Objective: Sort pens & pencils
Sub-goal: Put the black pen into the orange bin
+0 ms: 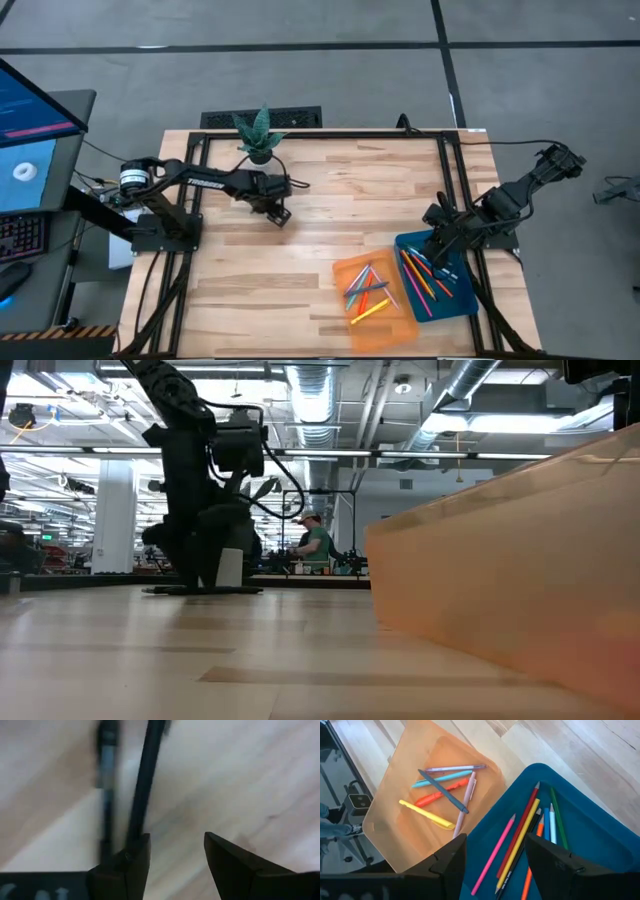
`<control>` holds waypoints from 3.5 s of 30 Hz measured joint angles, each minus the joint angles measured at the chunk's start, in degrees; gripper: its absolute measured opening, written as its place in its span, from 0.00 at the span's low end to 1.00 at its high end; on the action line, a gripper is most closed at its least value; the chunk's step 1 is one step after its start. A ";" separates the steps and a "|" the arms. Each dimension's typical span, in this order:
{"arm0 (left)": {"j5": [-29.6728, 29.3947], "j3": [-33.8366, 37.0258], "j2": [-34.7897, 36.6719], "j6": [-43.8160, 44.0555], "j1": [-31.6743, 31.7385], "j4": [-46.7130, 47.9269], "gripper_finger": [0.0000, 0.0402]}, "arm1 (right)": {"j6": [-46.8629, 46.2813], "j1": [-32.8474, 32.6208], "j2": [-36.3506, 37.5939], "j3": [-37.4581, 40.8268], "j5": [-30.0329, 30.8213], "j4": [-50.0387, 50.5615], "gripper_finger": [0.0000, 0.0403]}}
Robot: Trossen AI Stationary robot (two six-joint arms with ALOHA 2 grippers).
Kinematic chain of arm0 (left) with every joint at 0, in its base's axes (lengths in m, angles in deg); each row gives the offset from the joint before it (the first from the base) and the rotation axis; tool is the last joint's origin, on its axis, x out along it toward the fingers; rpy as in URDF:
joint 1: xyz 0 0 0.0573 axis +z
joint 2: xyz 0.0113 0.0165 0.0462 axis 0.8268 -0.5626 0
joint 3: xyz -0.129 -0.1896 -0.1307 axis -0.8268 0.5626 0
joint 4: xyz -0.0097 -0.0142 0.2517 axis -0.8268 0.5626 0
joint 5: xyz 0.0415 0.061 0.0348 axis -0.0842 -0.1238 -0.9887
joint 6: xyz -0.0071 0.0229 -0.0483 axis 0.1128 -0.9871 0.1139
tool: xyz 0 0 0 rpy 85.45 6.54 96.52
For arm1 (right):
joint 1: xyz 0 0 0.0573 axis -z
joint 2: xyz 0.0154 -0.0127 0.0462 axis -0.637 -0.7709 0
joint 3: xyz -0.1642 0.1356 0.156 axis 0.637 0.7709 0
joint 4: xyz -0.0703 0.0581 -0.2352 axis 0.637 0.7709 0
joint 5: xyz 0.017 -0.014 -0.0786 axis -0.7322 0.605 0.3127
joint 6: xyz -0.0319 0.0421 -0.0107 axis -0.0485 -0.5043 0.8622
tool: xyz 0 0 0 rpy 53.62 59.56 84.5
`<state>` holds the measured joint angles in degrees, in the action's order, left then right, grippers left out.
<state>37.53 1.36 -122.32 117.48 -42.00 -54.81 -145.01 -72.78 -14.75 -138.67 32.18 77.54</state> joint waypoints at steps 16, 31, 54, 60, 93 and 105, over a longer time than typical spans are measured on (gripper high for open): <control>-8.50 -12.18 0.10 -6.11 -4.63 4.11 0.44 | 0.04 0.00 0.00 0.00 0.05 -0.02 0.55; -3.38 -5.06 -0.26 -14.64 4.73 -1.13 0.44 | 0.00 0.00 0.00 0.00 0.14 -0.02 0.55; -1.24 -6.49 -7.52 -13.61 3.14 2.94 0.06 | -1.51 0.00 0.02 0.00 0.12 0.00 0.55; 0.06 -7.53 -7.70 -7.49 0.95 3.67 0.04 | -1.33 0.00 0.02 0.00 0.12 0.00 0.55; -23.77 -45.29 -7.92 11.75 -35.12 -11.85 0.05 | 2.13 0.00 0.00 0.00 0.12 -0.02 0.55; -23.18 -45.25 -17.96 12.18 -37.47 -18.41 0.06 | -0.70 0.37 -0.61 -0.04 0.18 0.24 0.55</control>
<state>14.35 -43.88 -140.27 129.66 -79.48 -73.22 -145.72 -72.41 -15.35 -138.71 32.37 77.78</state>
